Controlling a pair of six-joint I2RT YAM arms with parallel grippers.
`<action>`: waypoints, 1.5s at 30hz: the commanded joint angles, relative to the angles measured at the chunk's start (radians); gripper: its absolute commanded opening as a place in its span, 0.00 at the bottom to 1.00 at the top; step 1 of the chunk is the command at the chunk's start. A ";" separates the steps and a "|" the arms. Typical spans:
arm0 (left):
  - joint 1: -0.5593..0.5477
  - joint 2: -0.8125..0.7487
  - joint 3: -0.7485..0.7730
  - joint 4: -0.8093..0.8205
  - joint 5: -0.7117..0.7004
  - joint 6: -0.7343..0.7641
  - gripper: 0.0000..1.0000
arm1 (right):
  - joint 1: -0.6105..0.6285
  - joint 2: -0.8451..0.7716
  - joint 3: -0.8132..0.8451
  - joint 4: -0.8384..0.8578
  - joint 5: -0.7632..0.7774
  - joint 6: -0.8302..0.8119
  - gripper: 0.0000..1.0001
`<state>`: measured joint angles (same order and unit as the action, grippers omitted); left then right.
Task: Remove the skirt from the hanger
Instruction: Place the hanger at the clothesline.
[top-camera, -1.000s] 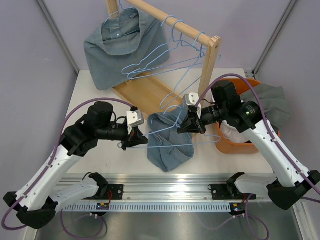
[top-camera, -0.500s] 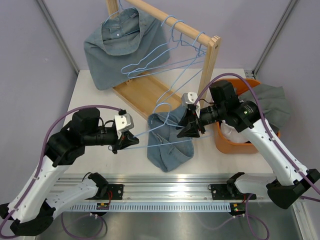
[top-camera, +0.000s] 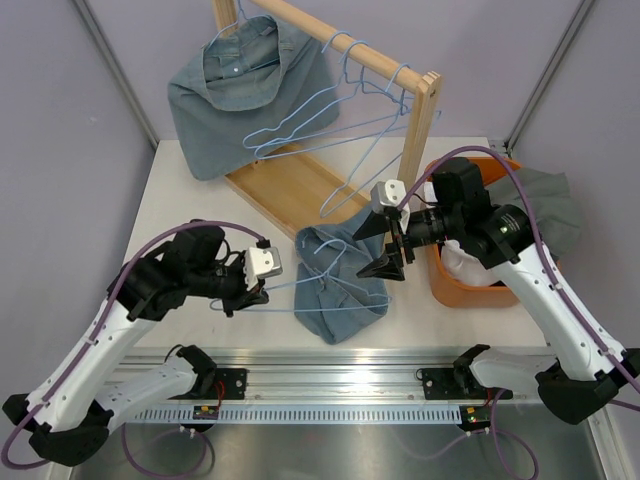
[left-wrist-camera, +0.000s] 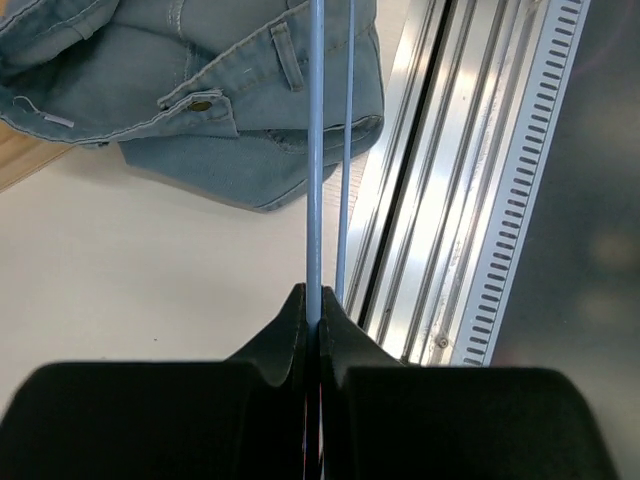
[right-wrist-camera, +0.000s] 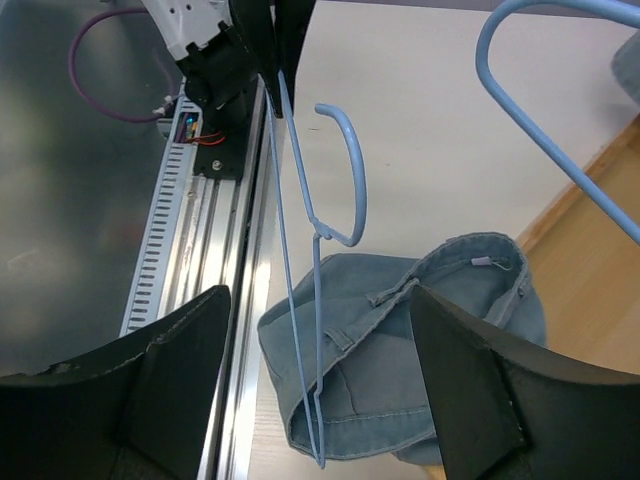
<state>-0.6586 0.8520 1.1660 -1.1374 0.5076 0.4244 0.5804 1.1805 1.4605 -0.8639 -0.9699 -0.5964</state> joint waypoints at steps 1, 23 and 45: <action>0.004 -0.001 0.004 0.036 -0.038 0.040 0.00 | -0.027 -0.041 0.034 0.032 0.039 -0.025 0.80; 0.289 0.028 -0.178 0.275 0.204 -0.314 0.00 | -0.117 -0.159 -0.178 0.164 -0.016 0.096 0.80; 0.582 0.508 0.204 0.436 -0.065 -0.556 0.00 | -0.123 -0.280 -0.305 0.194 -0.046 0.112 0.80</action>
<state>-0.0780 1.3178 1.2533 -0.7330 0.5785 -0.1459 0.4679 0.9089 1.1564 -0.7025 -0.9897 -0.4969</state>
